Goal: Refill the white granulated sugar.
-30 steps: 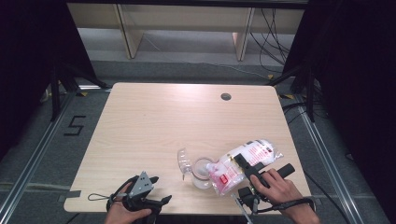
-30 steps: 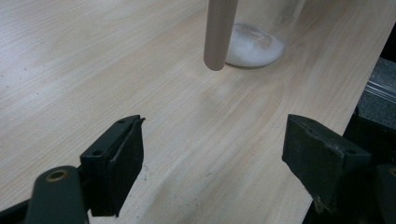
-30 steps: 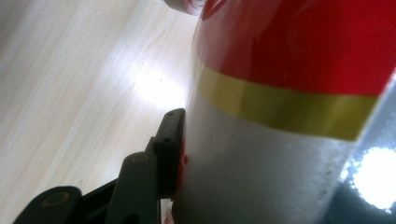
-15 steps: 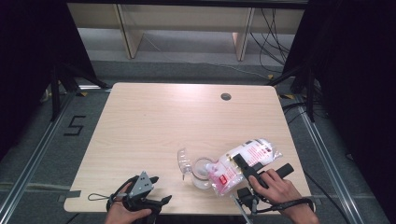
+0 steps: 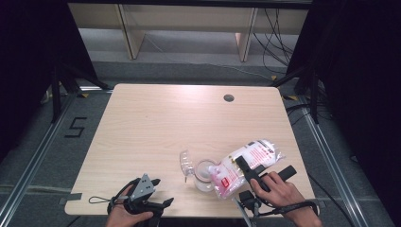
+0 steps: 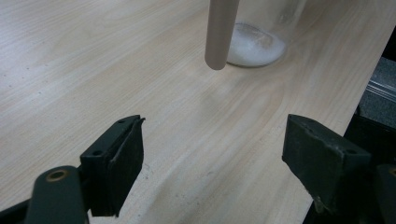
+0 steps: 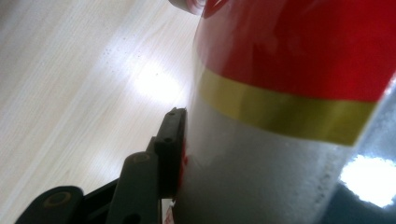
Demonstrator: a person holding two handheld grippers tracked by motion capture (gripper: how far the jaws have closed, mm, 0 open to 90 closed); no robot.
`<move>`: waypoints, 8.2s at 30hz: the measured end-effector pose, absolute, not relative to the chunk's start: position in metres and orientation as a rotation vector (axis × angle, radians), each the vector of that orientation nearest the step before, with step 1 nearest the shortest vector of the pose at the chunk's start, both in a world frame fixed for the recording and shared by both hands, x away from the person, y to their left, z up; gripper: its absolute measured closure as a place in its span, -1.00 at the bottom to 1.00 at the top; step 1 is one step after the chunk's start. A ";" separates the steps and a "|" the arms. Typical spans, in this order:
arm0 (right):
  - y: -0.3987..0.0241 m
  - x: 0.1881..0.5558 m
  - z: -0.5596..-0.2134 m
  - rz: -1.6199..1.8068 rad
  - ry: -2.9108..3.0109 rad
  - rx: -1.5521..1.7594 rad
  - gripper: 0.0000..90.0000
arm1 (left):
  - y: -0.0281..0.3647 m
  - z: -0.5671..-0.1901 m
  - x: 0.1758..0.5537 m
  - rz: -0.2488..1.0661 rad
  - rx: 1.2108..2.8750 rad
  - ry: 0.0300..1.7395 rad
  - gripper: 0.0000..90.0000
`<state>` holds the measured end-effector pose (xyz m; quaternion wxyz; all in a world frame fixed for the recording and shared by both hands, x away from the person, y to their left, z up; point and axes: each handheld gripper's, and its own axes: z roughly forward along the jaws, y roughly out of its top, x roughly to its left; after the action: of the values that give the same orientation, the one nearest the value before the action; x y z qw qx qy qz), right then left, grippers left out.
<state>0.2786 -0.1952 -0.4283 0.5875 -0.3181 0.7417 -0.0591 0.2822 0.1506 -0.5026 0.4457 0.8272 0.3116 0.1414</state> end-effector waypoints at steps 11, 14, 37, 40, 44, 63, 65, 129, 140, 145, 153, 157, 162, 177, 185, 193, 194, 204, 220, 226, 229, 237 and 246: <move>-0.196 0.278 -0.433 -0.075 1.750 -0.688 0.31 | 0.150 -0.503 0.282 0.348 2.048 0.770 -0.55; -0.197 0.278 -0.432 -0.076 1.739 -0.698 0.32 | 0.151 -0.502 0.282 0.361 2.067 0.750 -0.55; -0.198 0.277 -0.429 -0.088 1.743 -0.698 0.34 | 0.152 -0.501 0.283 0.381 2.100 0.730 -0.55; -0.197 0.277 -0.426 -0.128 1.728 -0.732 0.34 | 0.153 -0.501 0.283 0.381 2.113 0.720 -0.55; -0.197 0.276 -0.430 -0.084 1.742 -0.698 0.35 | 0.152 -0.503 0.282 0.379 2.088 0.751 -0.55; -0.192 0.275 -0.426 -0.137 1.721 -0.763 0.37 | 0.149 -0.505 0.281 0.357 2.058 0.767 -0.55; -0.192 0.275 -0.426 -0.138 1.719 -0.768 0.37 | 0.150 -0.504 0.281 0.360 2.067 0.763 -0.55; -0.190 0.276 -0.424 -0.204 1.712 -0.822 0.40 | 0.150 -0.505 0.281 0.353 2.071 0.769 -0.55; -0.189 0.278 -0.422 -0.200 1.721 -0.829 0.41 | 0.149 -0.505 0.281 0.358 2.059 0.765 -0.55; -0.190 0.278 -0.421 -0.198 1.714 -0.826 0.42 | 0.151 -0.504 0.281 0.368 2.083 0.759 -0.55; -0.192 0.277 -0.420 -0.200 1.717 -0.819 0.43 | 0.149 -0.505 0.281 0.357 2.055 0.764 -0.55; -0.194 0.277 -0.421 -0.198 1.719 -0.818 0.44 | 0.150 -0.505 0.281 0.367 2.070 0.763 -0.55; -0.195 0.277 -0.422 -0.200 1.718 -0.819 0.45 | 0.150 -0.504 0.281 0.369 2.078 0.763 -0.55; -0.195 0.275 -0.419 -0.206 1.725 -0.829 0.46 | 0.150 -0.505 0.281 0.366 2.083 0.760 -0.55; -0.195 0.274 -0.419 -0.204 1.722 -0.834 0.47 | 0.150 -0.504 0.281 0.364 2.088 0.761 -0.55; -0.195 0.275 -0.419 -0.206 1.726 -0.835 0.47 | 0.149 -0.504 0.281 0.365 2.087 0.763 -0.55; -0.195 0.275 -0.419 -0.208 1.737 -0.837 0.47 | 0.150 -0.504 0.281 0.365 2.087 0.762 -0.55; -0.196 0.275 -0.419 -0.203 1.729 -0.836 0.48 | 0.150 -0.504 0.281 0.366 2.086 0.763 -0.55; -0.197 0.274 -0.420 -0.214 1.747 -0.844 0.49 | 0.149 -0.505 0.281 0.361 2.079 0.767 -0.55; -0.197 0.275 -0.419 -0.209 1.745 -0.848 0.49 | 0.149 -0.505 0.281 0.360 2.076 0.766 -0.55; -0.197 0.276 -0.419 -0.205 1.741 -0.851 0.49 | 0.150 -0.505 0.281 0.365 2.080 0.765 -0.55; -0.197 0.275 -0.417 -0.195 1.735 -0.850 0.50 | 0.149 -0.505 0.281 0.360 2.075 0.769 -0.55; -0.200 0.276 -0.419 -0.191 1.738 -0.847 0.50 | 0.150 -0.505 0.282 0.374 2.085 0.759 -0.55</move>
<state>0.2757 -0.1999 -0.4185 0.5640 -0.3598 0.7388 -0.0812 0.2819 0.1503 -0.5051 0.4311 0.8361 0.3043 0.1501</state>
